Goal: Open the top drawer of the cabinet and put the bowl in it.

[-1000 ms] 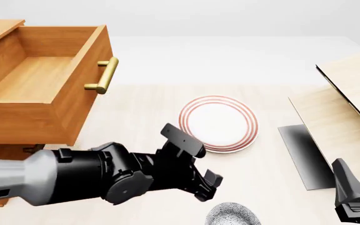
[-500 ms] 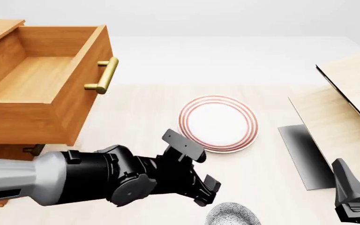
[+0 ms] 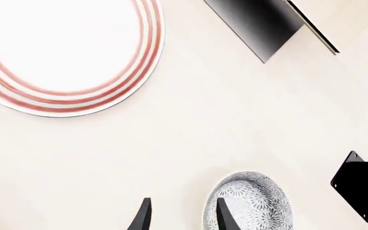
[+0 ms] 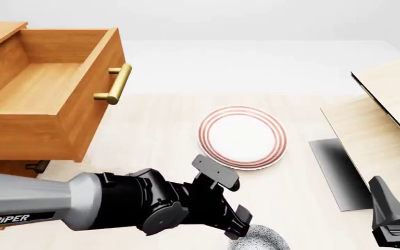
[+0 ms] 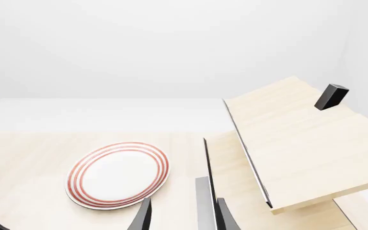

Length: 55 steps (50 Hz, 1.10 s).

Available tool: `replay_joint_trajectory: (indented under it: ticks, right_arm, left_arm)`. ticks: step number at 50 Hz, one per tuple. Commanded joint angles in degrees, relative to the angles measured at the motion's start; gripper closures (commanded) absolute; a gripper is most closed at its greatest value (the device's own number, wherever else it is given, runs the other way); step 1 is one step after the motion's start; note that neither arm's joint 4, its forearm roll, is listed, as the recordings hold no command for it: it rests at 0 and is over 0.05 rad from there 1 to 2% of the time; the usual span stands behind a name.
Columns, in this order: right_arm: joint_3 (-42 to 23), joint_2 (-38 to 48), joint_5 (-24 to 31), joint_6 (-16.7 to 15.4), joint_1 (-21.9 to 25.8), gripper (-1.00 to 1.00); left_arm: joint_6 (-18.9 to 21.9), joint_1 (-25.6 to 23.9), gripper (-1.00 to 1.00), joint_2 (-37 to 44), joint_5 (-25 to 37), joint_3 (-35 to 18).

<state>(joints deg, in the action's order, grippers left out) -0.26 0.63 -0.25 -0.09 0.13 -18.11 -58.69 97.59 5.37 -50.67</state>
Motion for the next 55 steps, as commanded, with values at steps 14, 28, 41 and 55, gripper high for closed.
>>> replay_joint_trajectory:
  ticks: [14,28,41,55]
  right_arm:
    - [0.0,-0.1,0.0,0.0,0.0,-1.0]
    - [0.0,-0.1,0.0,0.0,0.0,-1.0]
    - [0.0,-0.1,0.0,0.0,0.0,-1.0]
    - [0.0,-0.1,0.0,0.0,0.0,-1.0]
  left_arm:
    - [-2.1,-3.0,-1.0,5.5,0.5,-3.0]
    - [-3.2,-3.5,-1.0,7.7,0.1,-3.2]
    - [-4.5,-4.9,-1.0,9.9,0.2,-4.8]
    - [-4.9,-5.5,-1.0,11.6,0.0,-5.7]
